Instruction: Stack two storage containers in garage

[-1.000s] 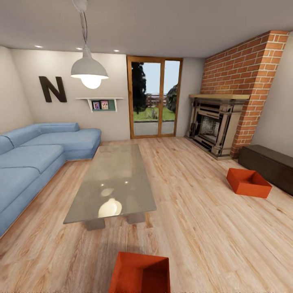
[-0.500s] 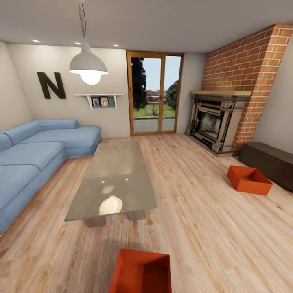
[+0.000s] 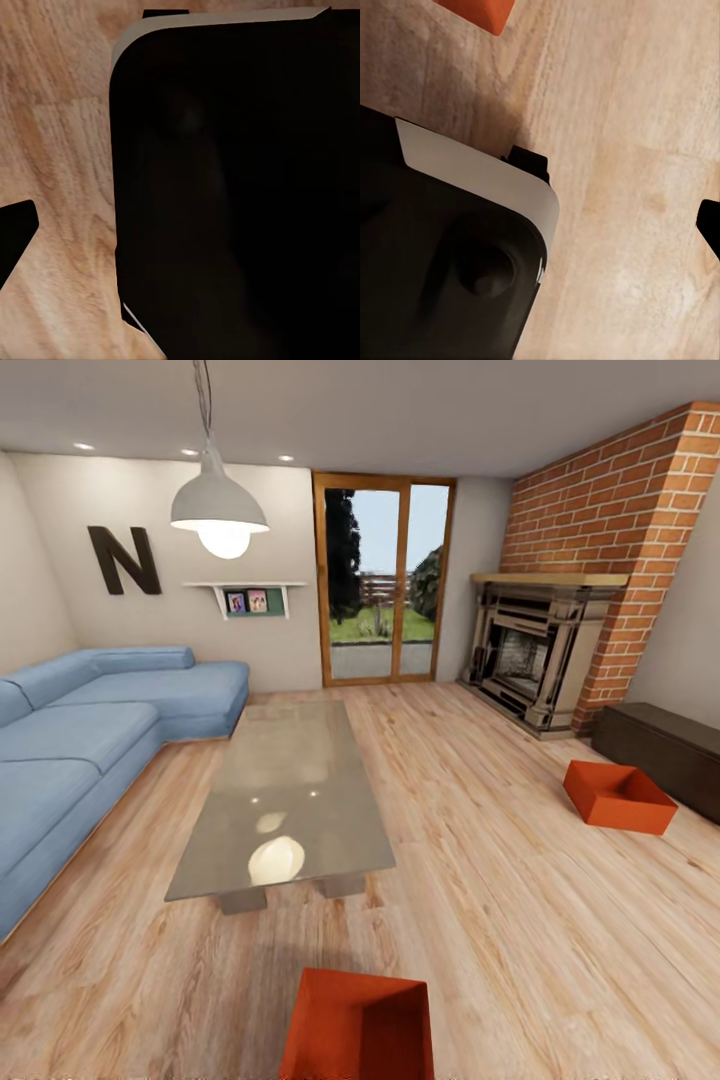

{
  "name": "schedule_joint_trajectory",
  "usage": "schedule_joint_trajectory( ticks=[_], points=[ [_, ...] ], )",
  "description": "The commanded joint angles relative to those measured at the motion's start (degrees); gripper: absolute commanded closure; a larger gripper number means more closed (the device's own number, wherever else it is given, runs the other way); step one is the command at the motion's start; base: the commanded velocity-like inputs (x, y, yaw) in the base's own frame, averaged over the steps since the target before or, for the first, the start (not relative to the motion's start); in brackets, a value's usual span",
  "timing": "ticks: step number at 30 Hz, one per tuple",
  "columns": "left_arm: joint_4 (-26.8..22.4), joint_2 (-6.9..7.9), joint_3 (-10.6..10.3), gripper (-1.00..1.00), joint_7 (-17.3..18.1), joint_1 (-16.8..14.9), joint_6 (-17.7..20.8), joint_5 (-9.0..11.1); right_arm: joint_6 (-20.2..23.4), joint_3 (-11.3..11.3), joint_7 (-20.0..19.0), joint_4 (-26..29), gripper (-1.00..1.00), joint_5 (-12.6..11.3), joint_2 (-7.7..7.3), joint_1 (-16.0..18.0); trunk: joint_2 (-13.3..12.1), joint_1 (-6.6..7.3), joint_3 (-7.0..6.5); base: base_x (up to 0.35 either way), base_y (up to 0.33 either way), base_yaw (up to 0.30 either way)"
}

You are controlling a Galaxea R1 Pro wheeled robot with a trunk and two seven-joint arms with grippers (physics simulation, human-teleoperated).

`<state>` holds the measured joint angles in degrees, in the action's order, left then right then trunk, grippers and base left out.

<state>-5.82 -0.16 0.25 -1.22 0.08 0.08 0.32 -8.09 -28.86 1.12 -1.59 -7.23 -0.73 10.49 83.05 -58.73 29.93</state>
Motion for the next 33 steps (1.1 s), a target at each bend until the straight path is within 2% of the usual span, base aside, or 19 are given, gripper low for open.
schedule_joint_trajectory(
  ticks=[1,12,18,27,33],
  points=[
    [-0.07,-0.01,0.01,-1.00,-0.12,0.01,0.01,0.05,-0.35,-0.49,0.03,-0.17,-1.00,-0.59,0.03,0.06,0.03,0.00,0.14,0.001,0.002,0.000],
    [-0.07,-0.01,0.01,-1.00,-0.10,0.01,0.01,0.08,-0.36,-0.49,0.03,-0.17,-1.00,-0.49,0.03,0.06,0.03,0.00,1.12,0.000,0.000,0.000],
    [-0.07,-0.01,0.01,-1.00,-0.10,0.01,0.01,0.07,-0.41,-0.49,0.03,-0.17,-1.00,-0.51,0.03,0.06,0.03,0.00,1.24,0.000,0.000,-0.008],
    [-0.07,-0.01,0.01,-1.00,-0.10,0.01,0.01,0.04,-0.38,-0.49,-0.22,-0.17,-1.00,-0.75,0.03,0.06,0.03,0.00,1.25,0.000,0.000,-0.179],
    [-0.07,-0.01,0.01,-1.00,-0.10,0.01,0.02,0.04,-0.35,-0.49,-0.24,-0.17,-1.00,-0.76,0.03,0.06,0.03,0.00,1.25,0.000,0.000,-0.041]
  ],
)
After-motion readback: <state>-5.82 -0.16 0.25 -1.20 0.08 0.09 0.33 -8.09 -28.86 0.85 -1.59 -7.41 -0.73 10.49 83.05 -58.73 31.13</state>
